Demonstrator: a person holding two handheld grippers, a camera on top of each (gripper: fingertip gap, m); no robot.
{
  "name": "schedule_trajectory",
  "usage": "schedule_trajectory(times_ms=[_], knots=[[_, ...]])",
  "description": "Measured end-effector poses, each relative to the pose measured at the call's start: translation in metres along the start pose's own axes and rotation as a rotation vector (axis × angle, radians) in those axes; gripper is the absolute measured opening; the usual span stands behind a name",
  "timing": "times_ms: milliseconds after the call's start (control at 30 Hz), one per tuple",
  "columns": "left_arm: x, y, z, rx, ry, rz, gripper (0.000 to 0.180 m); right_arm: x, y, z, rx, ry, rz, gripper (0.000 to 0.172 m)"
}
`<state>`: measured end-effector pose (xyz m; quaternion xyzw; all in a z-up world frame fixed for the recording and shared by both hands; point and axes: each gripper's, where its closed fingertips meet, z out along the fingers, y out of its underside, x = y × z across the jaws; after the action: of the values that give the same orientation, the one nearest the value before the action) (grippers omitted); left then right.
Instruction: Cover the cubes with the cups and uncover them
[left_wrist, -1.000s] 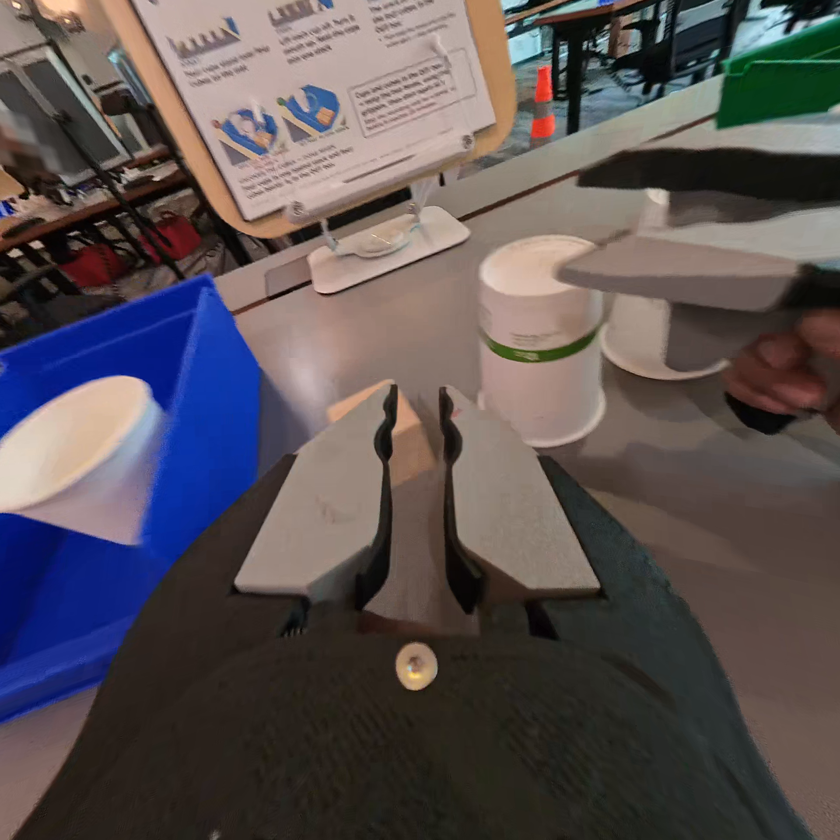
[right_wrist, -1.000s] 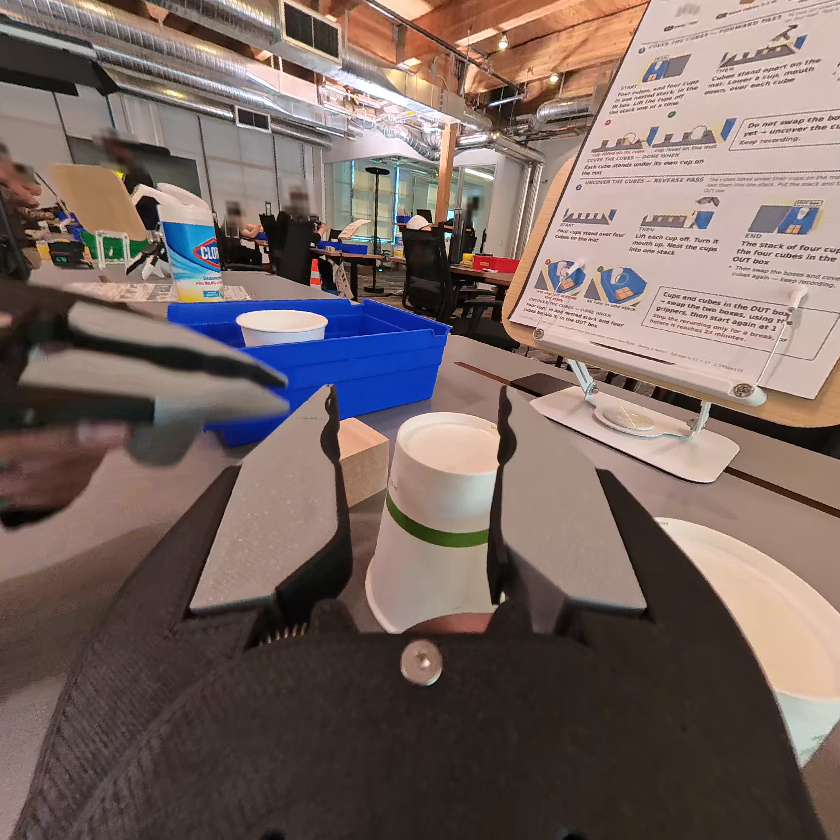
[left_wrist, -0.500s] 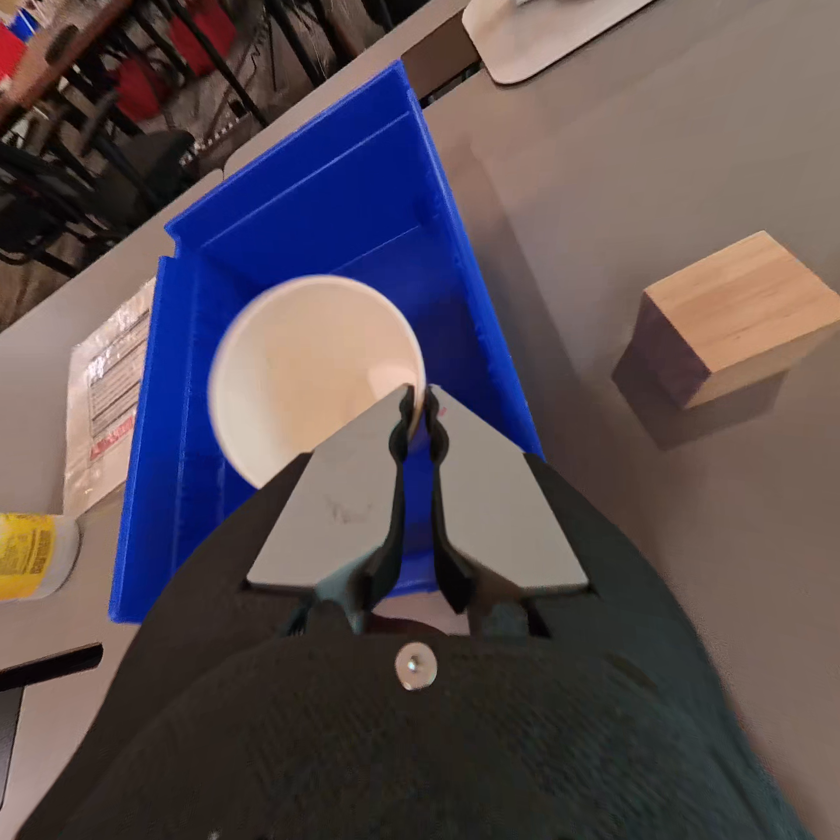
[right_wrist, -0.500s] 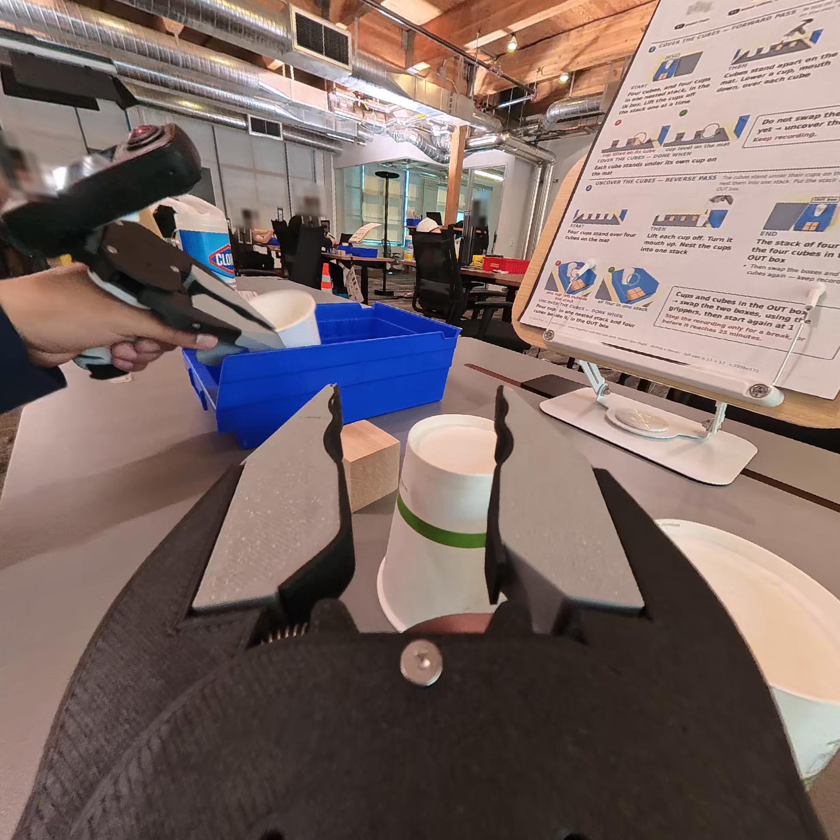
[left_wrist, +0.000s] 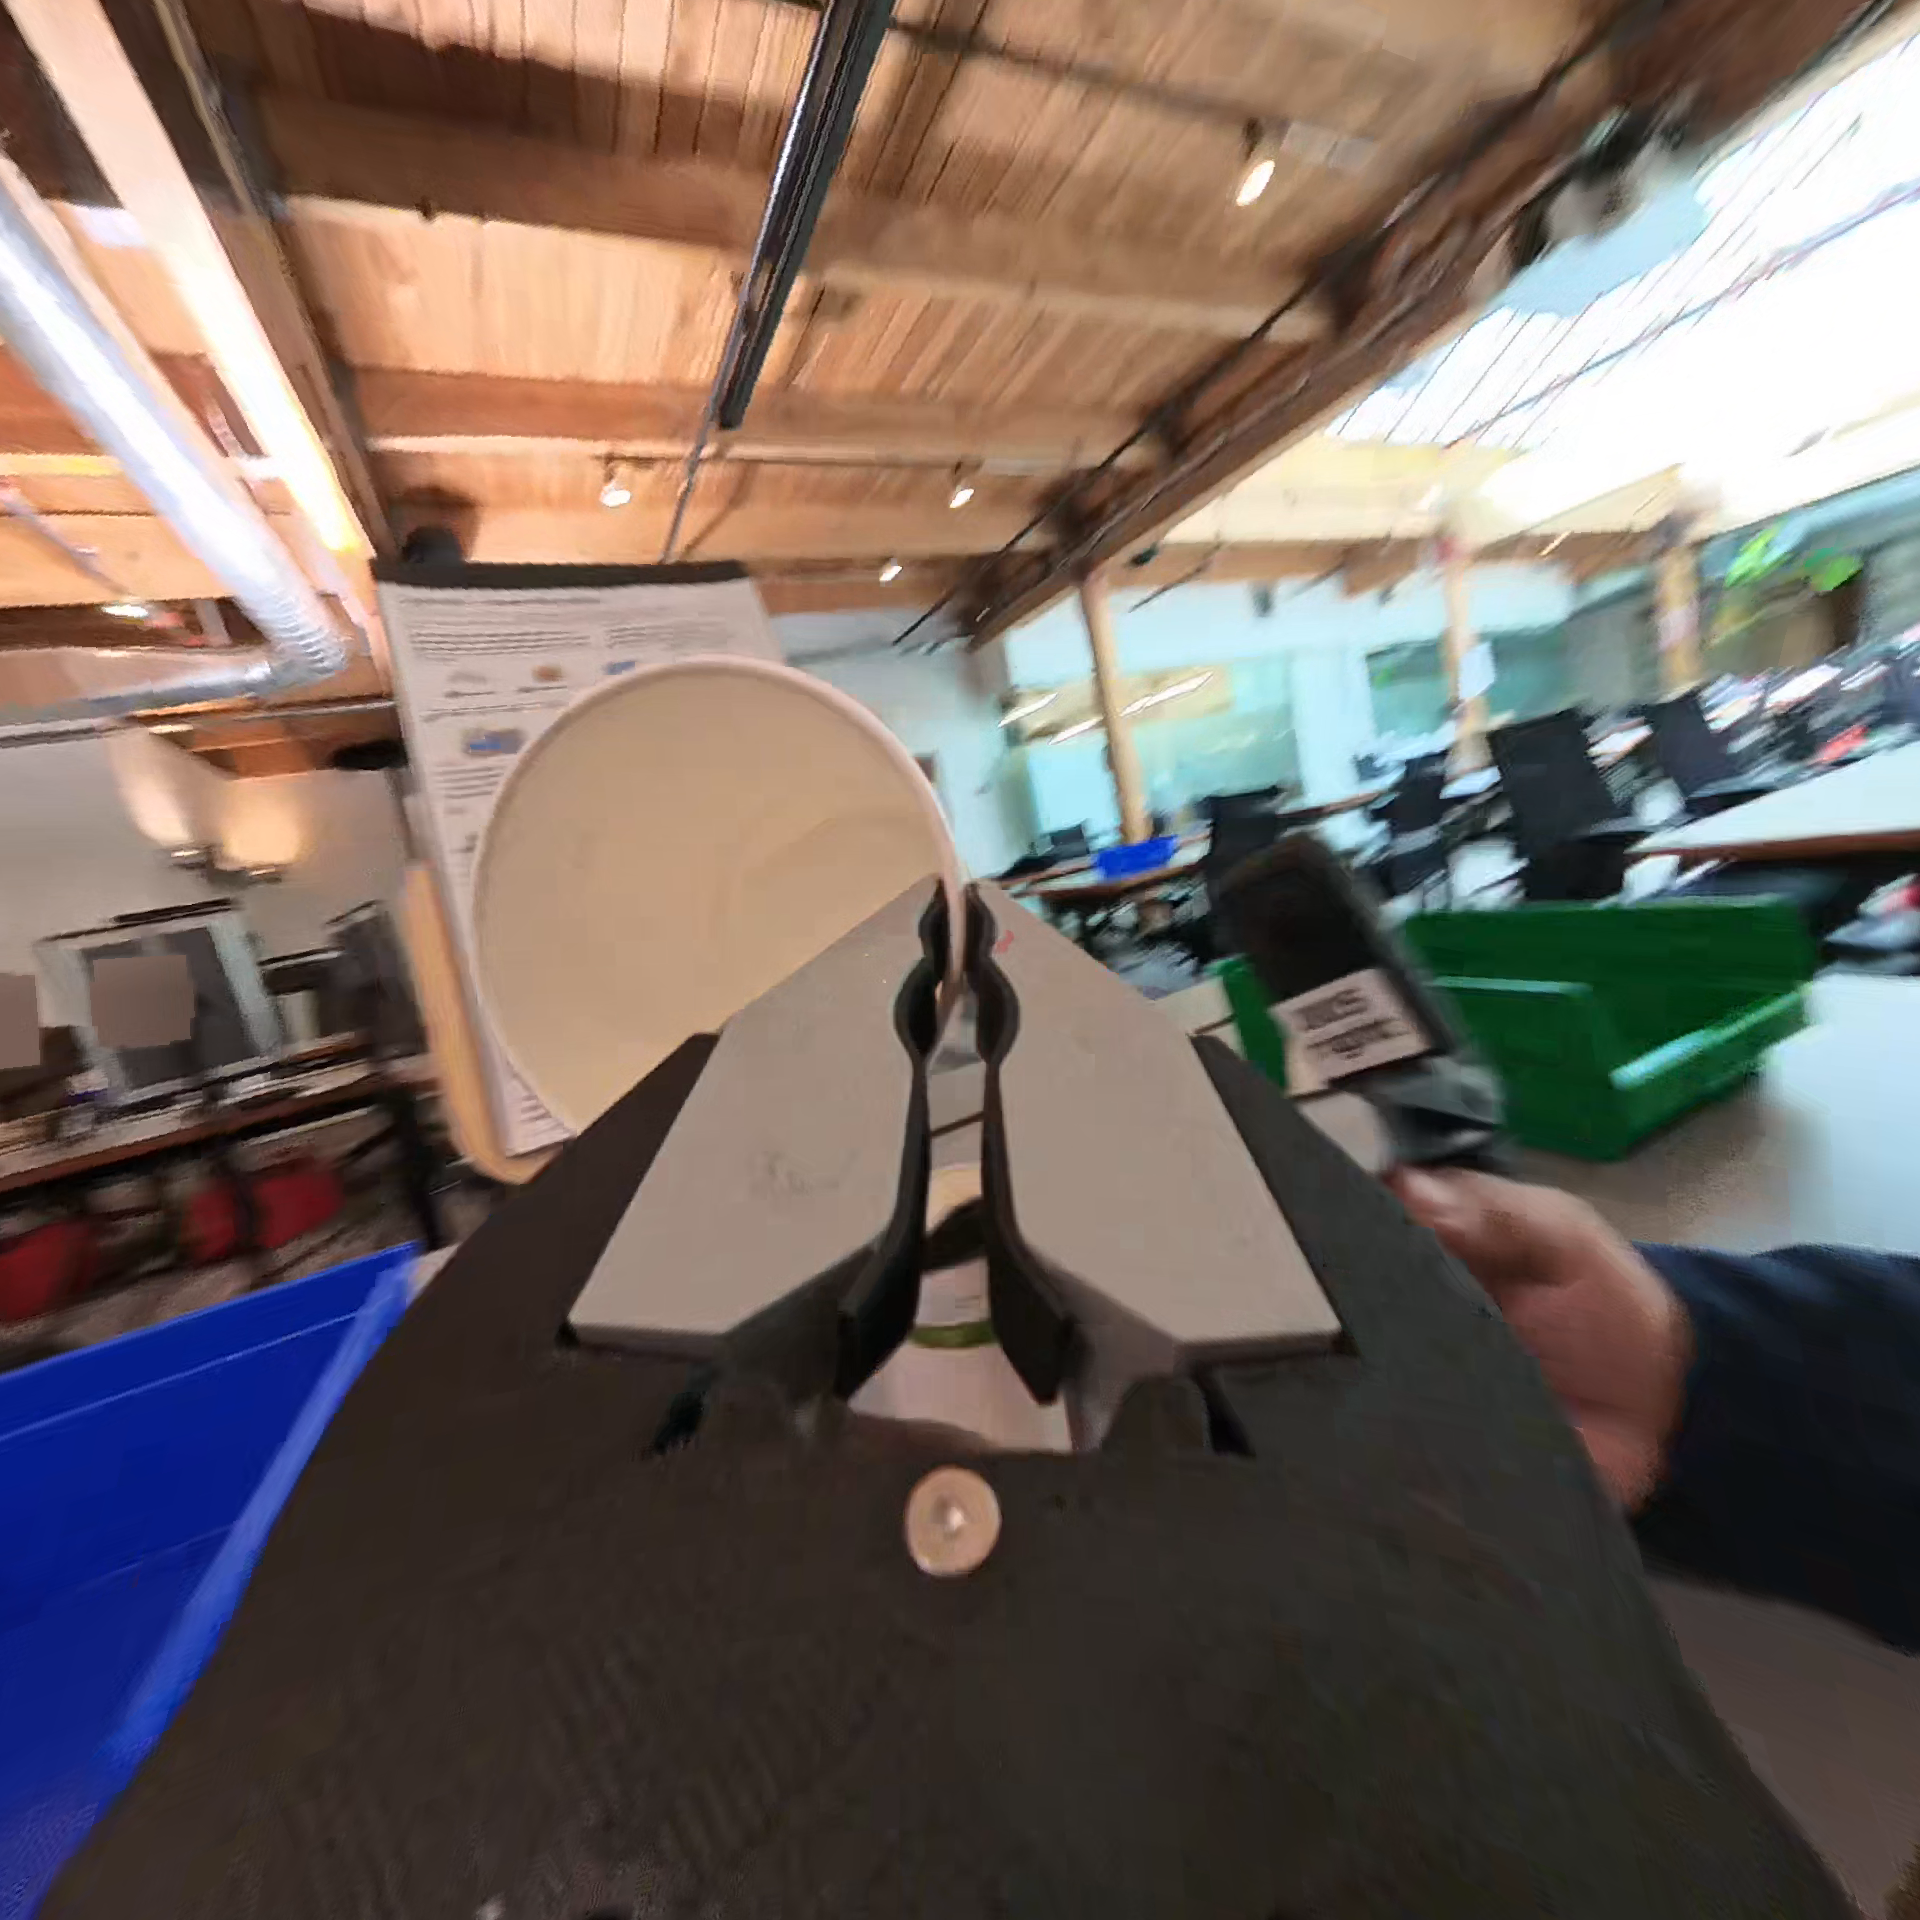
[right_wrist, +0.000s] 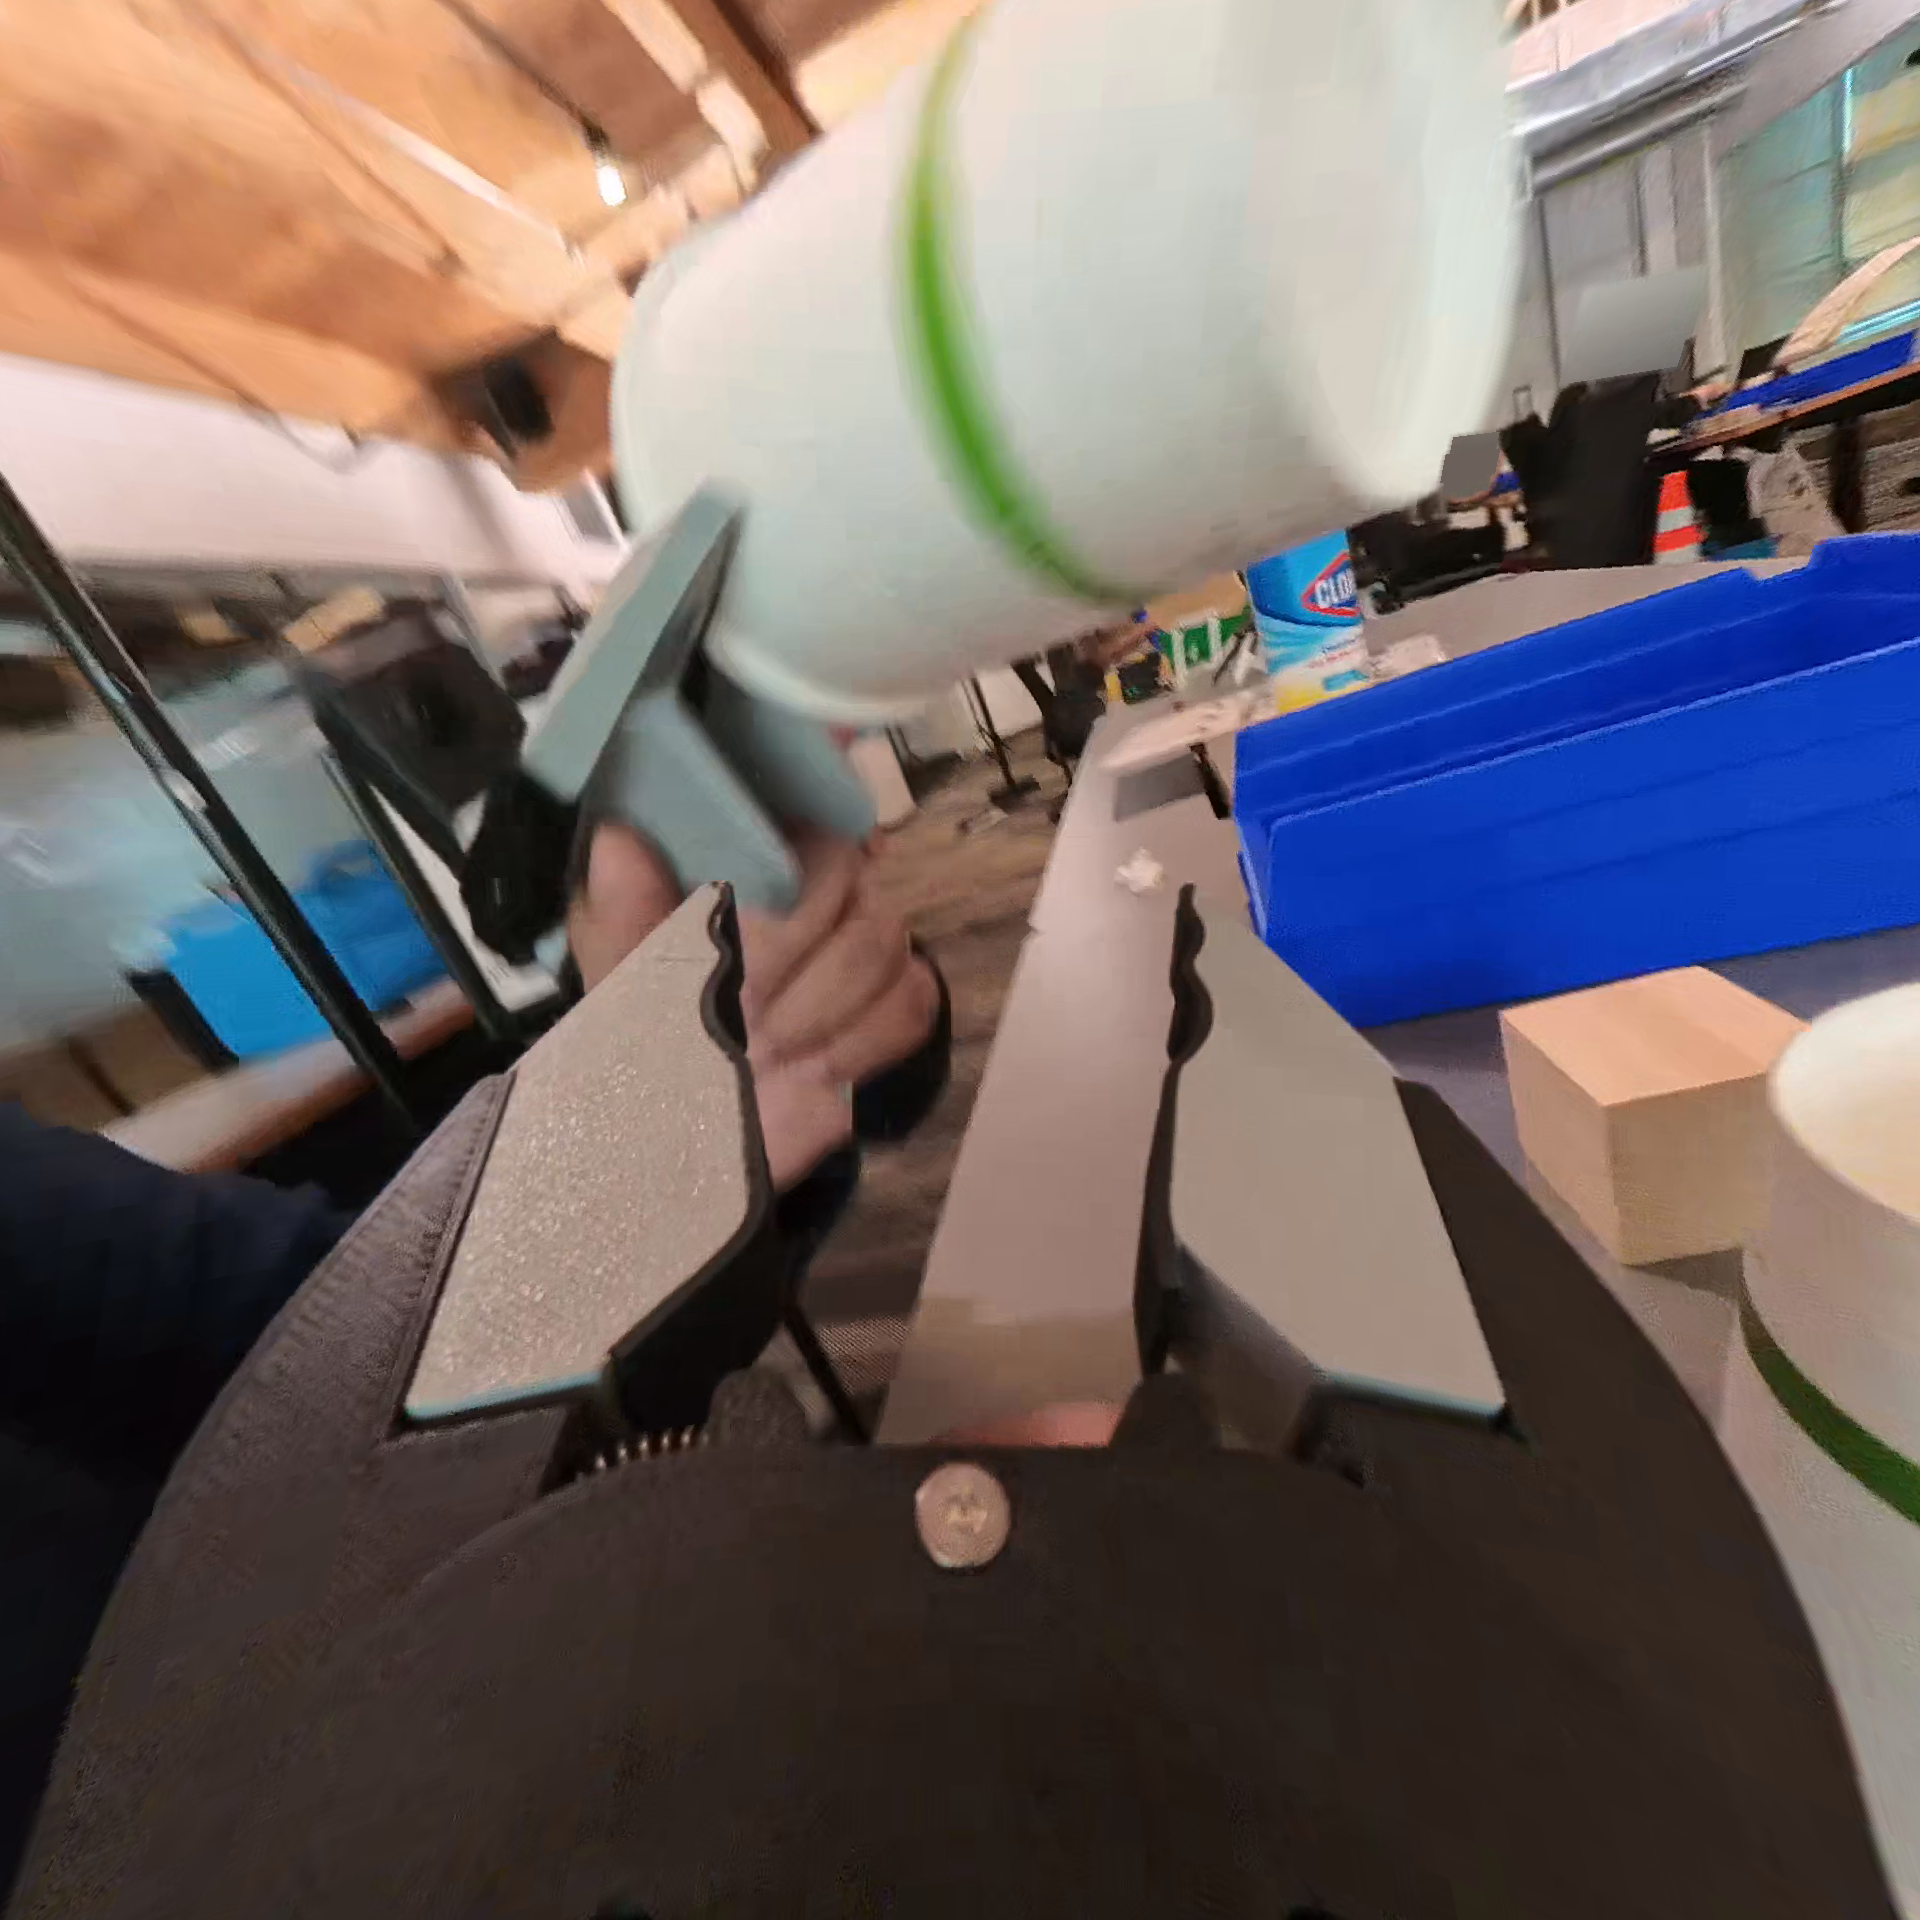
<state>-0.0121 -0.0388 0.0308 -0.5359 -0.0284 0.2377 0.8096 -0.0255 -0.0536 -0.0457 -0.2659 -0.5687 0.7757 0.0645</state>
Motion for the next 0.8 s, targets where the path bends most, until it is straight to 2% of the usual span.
schedule_trajectory(times_ms=[67, 133, 200, 300, 433, 467, 500, 533, 567, 633, 700, 800], knots=[[0.023, 0.004, -0.006, 0.064, 0.090, -0.107, 0.000, 0.003, -0.016, -0.010, 0.080, -0.045, 0.106, 0.087], [0.036, 0.023, -0.008, 0.031, 0.135, -0.156, 0.000, 0.003, -0.035, -0.022, 0.178, -0.108, 0.201, 0.089], [0.044, 0.046, -0.008, -0.046, 0.156, -0.183, 0.000, 0.008, -0.048, -0.032, 0.243, -0.118, 0.261, 0.094], [0.054, 0.084, -0.011, -0.224, 0.189, -0.174, 0.000, 0.022, -0.052, -0.037, 0.263, -0.040, 0.257, 0.083], [0.054, 0.124, -0.017, -0.449, 0.169, -0.156, 0.005, 0.031, -0.040, -0.033, 0.179, 0.069, 0.150, 0.083], [0.049, 0.129, -0.020, -0.485, 0.144, -0.150, 0.009, 0.031, -0.038, -0.032, 0.162, 0.092, 0.109, 0.083], [0.040, 0.132, -0.022, -0.511, 0.088, -0.145, 0.030, 0.031, -0.038, -0.031, 0.157, 0.113, 0.076, 0.083], [0.029, 0.135, -0.025, -0.529, 0.032, -0.147, 0.059, 0.033, -0.039, -0.032, 0.155, 0.141, 0.048, 0.083], [0.022, 0.137, -0.029, -0.547, -0.005, -0.154, 0.074, 0.037, -0.039, -0.034, 0.150, 0.183, 0.022, 0.083], [0.009, 0.138, -0.039, -0.578, -0.061, -0.140, 0.092, 0.047, -0.037, -0.038, 0.129, 0.261, -0.017, 0.082], [0.000, 0.135, -0.044, -0.601, -0.093, -0.045, 0.096, 0.047, -0.034, -0.036, 0.113, 0.257, -0.007, 0.082], [0.009, 0.131, -0.039, -0.647, -0.065, 0.118, 0.103, 0.040, -0.028, -0.028, 0.086, 0.209, 0.012, 0.082]])
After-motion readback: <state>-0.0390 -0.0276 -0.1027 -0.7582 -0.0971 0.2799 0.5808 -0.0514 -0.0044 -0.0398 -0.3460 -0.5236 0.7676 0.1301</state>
